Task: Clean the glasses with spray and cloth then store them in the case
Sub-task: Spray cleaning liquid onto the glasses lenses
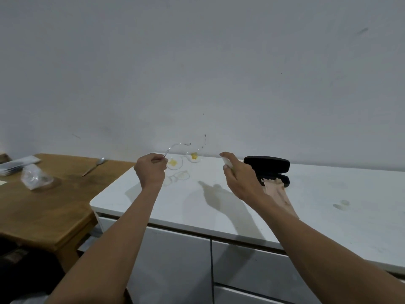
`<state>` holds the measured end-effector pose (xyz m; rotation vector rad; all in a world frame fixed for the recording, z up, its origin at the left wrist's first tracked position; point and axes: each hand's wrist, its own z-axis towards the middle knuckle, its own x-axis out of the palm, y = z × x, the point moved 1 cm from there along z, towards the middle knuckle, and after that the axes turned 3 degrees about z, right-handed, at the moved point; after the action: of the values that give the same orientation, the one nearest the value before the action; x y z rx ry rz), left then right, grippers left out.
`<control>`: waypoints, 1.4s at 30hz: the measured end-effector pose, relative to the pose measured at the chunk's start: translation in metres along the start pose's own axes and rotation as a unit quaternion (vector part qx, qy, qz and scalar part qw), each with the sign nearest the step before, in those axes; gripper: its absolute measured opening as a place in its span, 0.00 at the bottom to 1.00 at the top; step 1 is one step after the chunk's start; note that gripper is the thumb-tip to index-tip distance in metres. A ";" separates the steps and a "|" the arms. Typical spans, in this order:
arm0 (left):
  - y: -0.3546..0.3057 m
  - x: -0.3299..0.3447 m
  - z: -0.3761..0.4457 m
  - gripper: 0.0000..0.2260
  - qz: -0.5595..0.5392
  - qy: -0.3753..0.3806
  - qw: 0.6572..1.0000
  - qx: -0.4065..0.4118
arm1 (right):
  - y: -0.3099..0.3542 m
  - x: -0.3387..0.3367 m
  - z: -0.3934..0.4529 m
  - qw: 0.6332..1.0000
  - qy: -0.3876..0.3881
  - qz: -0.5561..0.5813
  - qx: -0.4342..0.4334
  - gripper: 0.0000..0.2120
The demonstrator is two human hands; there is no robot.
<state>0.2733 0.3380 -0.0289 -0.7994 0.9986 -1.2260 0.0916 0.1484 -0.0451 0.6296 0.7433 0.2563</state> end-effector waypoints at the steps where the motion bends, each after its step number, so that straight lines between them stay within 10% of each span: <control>1: -0.004 0.001 0.000 0.04 -0.008 0.004 1.000 0.001 | 0.003 0.004 0.002 1.000 0.004 0.000 -0.009 0.19; 42: -0.014 0.001 0.006 0.04 -0.092 0.045 0.995 0.001 | 0.043 0.049 0.029 0.994 -0.057 -0.002 -0.097 0.20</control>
<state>0.2737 0.3342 -0.0137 -0.8558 1.0116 -1.4322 0.1467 0.1907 -0.0289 0.4534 0.6005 0.2825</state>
